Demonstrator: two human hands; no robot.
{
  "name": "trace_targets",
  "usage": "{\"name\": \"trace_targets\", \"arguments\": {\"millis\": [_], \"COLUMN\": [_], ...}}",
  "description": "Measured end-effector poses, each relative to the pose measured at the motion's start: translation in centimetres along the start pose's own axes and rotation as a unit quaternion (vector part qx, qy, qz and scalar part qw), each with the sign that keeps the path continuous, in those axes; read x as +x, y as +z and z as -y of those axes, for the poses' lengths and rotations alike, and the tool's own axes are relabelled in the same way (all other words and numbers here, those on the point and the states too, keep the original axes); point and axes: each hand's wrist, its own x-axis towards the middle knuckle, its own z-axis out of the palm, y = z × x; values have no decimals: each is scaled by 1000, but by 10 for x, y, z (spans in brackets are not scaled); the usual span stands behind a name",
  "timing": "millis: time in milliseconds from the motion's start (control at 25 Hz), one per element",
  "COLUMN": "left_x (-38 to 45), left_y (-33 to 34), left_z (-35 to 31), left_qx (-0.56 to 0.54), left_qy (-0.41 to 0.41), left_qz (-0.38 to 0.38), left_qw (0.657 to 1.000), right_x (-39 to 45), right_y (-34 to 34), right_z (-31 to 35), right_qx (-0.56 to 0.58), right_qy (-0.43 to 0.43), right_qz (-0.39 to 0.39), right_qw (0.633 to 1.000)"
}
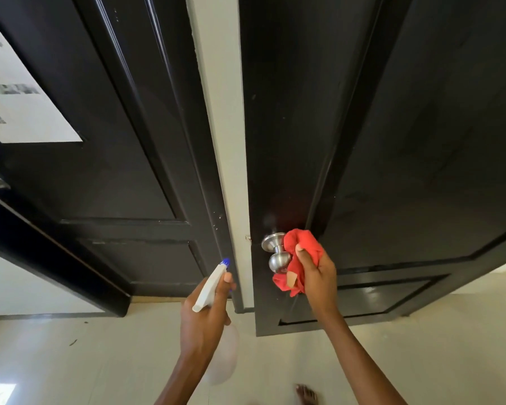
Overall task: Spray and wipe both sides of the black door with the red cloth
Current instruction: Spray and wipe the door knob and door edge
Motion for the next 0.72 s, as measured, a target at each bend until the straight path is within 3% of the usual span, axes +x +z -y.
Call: {"name": "trace_targets", "arguments": {"millis": [80, 160, 200, 280, 320, 360, 400, 480, 520, 600, 720], "left_x": [-3, -5, -5, -2, 0, 1, 1, 1, 0, -2, -1], "left_y": [-1, -1, -1, 0, 1, 2, 3, 5, 7, 9, 12], "left_z": [4, 6, 5, 2, 1, -1, -2, -4, -5, -7, -11], "left_qx": [14, 12, 8, 3, 0, -3, -6, -14, -16, -17, -18], "left_qy": [-3, -5, -5, 1, 3, 3, 4, 2, 2, 3, 12], "left_qz": [11, 13, 11, 8, 6, 6, 8, 18, 25, 39, 36], "left_qw": [1000, 1000, 1000, 1000, 1000, 1000, 1000, 1000, 1000, 999, 999], "right_x": [-3, -9, -10, -11, -8, -2, 1, 4, 5, 1, -5], "right_y": [8, 17, 23, 33, 34, 33, 29, 17, 9, 4, 20], "right_z": [3, 9, 9, 3, 6, 6, 7, 3, -3, -9, 4], "right_qx": [74, -64, -189, -411, -465, -481, -463, -314, -220, -130, -121], "right_qy": [46, -58, -165, -384, -433, -443, -422, -269, -177, -93, -179], "right_qz": [16, -6, -28, -31, -20, -13, -16, -43, -71, -115, -101], "right_qw": [996, 996, 968, 826, 772, 756, 779, 909, 957, 980, 971]}}
